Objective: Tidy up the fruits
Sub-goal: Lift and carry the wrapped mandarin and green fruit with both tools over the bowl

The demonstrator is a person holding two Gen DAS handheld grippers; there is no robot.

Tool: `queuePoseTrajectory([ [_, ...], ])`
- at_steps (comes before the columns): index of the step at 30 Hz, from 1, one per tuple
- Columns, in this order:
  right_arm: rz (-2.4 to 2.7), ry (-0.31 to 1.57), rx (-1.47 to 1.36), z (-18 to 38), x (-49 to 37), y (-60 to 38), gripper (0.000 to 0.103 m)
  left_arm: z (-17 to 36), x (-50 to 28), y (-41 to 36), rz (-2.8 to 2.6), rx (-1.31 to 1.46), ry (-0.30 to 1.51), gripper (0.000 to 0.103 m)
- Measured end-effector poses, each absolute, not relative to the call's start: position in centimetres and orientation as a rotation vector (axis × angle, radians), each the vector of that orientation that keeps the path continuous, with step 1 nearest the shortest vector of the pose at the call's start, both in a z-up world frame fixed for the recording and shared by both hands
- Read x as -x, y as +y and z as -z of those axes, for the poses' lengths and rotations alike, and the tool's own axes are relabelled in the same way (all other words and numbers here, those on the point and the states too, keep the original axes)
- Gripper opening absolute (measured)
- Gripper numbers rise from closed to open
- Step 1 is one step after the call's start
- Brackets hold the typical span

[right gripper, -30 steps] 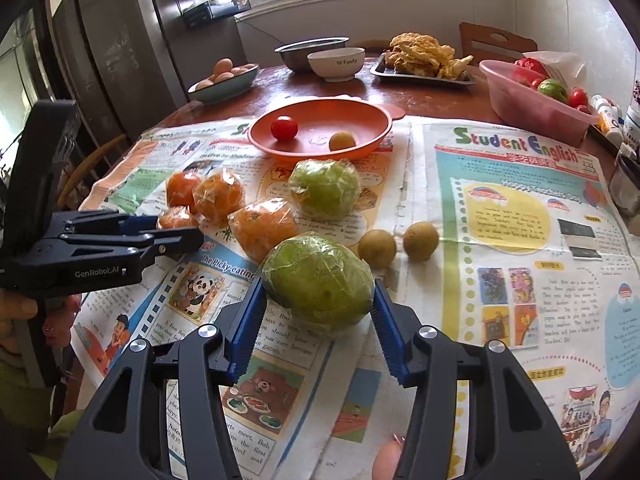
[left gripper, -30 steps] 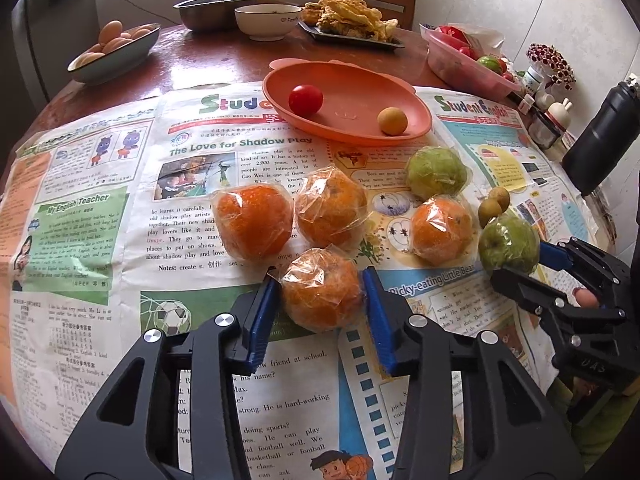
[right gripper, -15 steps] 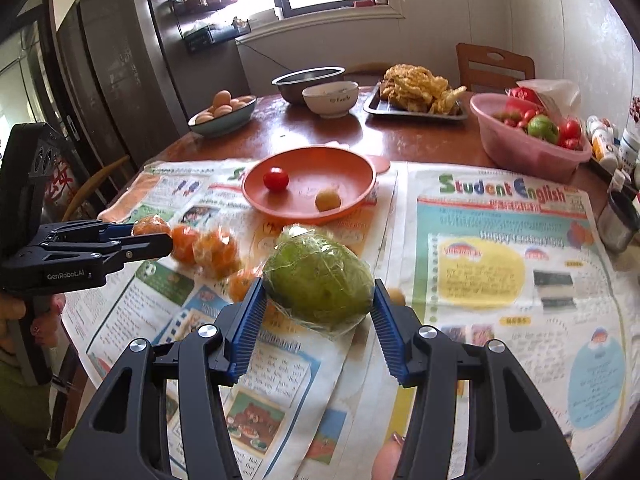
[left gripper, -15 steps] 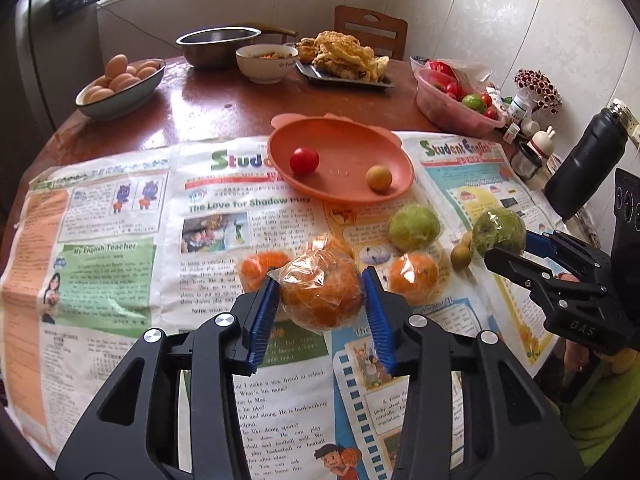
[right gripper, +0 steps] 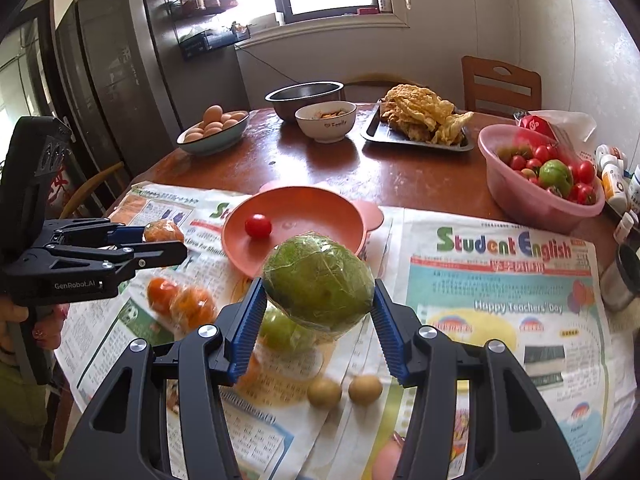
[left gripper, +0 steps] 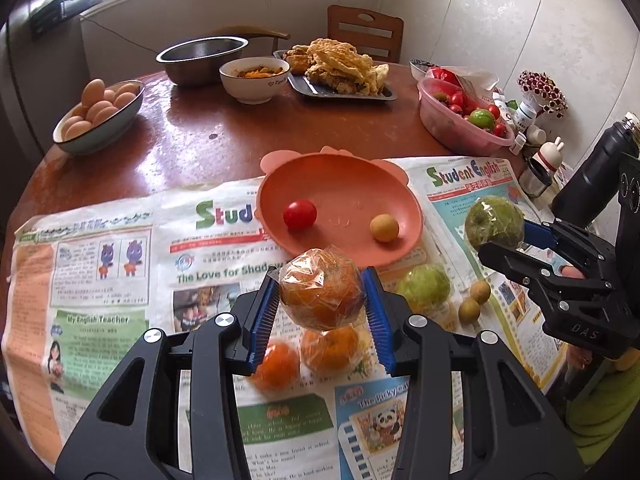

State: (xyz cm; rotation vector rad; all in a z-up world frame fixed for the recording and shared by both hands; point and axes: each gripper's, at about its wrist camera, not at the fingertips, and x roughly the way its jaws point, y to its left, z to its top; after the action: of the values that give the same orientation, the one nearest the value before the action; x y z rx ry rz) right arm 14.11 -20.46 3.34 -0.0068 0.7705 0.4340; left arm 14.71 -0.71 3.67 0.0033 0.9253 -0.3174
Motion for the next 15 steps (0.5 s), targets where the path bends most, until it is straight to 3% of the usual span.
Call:
queuePoseTrajectory([
  [15, -0.415, 0.799, 0.013, -2.7, -18.4, -20.7, 0.052, -1.8, -19.3, -3.0, 0.368, -0.061, 0.993, 0.034],
])
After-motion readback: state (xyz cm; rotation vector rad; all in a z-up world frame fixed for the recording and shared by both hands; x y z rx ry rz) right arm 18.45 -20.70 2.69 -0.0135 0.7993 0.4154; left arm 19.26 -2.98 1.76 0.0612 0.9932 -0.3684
